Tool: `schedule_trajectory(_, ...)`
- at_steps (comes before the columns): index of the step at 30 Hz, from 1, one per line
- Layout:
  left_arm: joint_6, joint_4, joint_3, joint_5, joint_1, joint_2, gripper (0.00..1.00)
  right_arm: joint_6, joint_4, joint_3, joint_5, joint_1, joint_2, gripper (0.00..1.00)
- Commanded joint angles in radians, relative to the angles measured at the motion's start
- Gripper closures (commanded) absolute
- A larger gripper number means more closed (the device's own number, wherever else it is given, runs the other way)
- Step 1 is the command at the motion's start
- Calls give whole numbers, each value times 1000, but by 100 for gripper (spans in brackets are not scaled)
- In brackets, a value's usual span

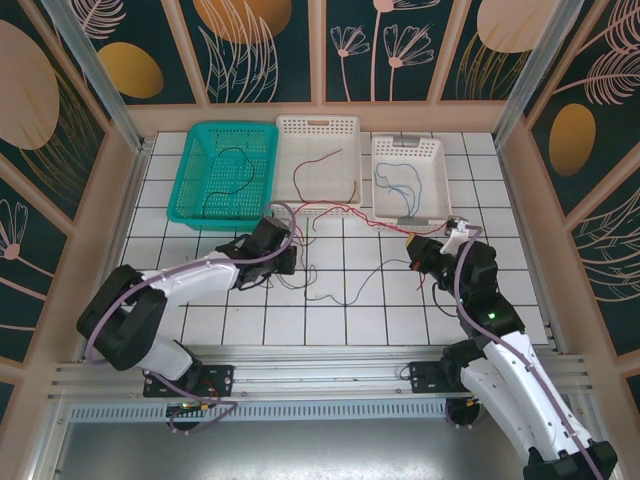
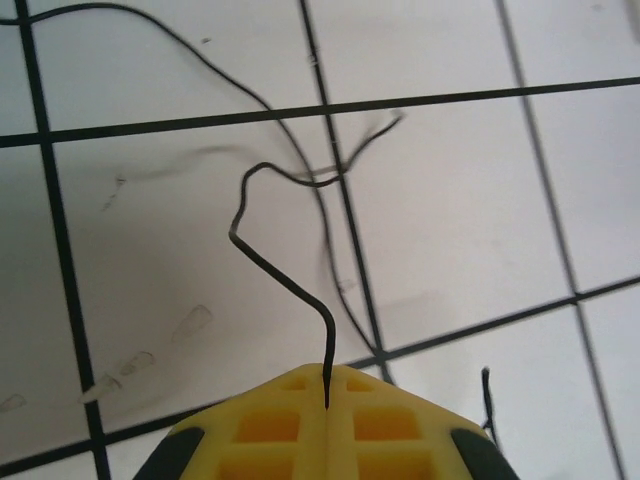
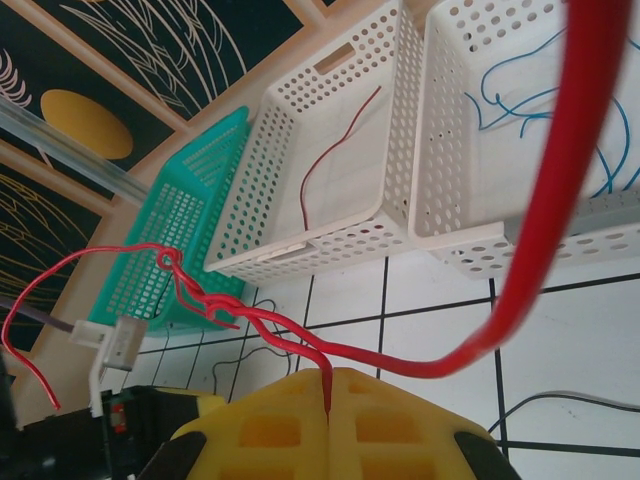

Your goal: Untangle the cables

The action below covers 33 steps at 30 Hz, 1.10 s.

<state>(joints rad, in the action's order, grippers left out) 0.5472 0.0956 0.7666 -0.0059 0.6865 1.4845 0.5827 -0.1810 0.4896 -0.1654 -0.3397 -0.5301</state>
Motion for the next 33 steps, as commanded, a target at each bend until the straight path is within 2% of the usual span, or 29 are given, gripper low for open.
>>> schedule_trajectory(1, 26, 44, -29, 43, 21, -52, 100, -4, 15, 26, 1, 8, 12, 100)
schedule_trajectory(6, 54, 52, -60, 44, 32, -155, 100, -4, 13, 27, 3, 12, 12, 100)
schedule_trajectory(11, 63, 40, -66, 147, 37, -209, 100, -3, 15, 27, 3, 15, 10, 100)
schedule_trajectory(20, 86, 69, -110, 54, 74, -287, 100, -6, 7, 27, 8, 18, 16, 100)
schedule_trajectory(24, 83, 167, 9, -53, 73, -393, 100, -8, 4, 39, 17, 23, 14, 100)
schedule_trajectory(28, 10, 288, 199, -162, 59, -396, 100, 0, 7, 43, 29, 27, 13, 100)
schedule_trajectory(33, -87, 408, 488, -148, -59, -333, 100, -1, -3, 54, 25, 30, 17, 100)
